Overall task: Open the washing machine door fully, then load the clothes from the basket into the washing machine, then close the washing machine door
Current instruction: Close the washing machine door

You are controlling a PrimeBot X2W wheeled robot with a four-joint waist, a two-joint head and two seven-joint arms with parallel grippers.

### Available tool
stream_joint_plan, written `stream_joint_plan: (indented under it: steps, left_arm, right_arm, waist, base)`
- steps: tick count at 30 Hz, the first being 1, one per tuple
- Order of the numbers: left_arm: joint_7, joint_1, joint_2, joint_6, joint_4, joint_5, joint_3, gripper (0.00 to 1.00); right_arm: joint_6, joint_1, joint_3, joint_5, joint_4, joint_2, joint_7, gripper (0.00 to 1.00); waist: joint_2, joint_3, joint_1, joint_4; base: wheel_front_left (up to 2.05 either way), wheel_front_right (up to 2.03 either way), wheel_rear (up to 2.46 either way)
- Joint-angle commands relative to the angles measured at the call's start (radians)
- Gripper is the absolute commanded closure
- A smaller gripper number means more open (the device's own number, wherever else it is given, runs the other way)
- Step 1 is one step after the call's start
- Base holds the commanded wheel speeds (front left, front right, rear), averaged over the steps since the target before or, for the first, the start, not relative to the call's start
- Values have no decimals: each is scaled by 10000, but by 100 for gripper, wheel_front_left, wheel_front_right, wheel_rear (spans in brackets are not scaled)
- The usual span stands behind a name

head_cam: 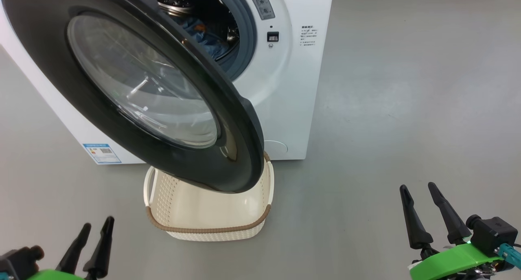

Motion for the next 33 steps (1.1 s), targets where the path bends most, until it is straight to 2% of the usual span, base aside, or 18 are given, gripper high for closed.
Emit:
stream_joint_plan:
  steps: [1,9,16,21,33]
  left_arm:
    - [-156,-382,335,-37,123,542,391,0]
    - [-175,-149,-985,-37,225,4297,2778,0]
    - [-176,287,-1937,-37,-264,6856,4093,0]
    - [-177,539,-2406,-37,-370,7589,4529,0]
    - [-177,752,-2836,-37,-105,8156,4810,0]
  right_arm:
    - [54,48,163,74,-216,-181,-51,0]
    - [54,69,6,63,-238,-141,-51,0]
    - [54,53,-64,63,-213,-149,-51,0]
    - [54,20,-82,60,-187,-154,-51,0]
    - [54,-17,-97,60,-179,-167,-51,0]
  waist:
    - [-1,-3,0,-19]
    - [-1,96,0,-72]
    - [-1,120,0,-116]
    - [-1,113,0,-140]
    - [-1,107,0,-126]
  base:
    - [0,0,0]
    - [0,0,0]
    - [0,0,0]
    - [0,0,0]
    - [0,0,0]
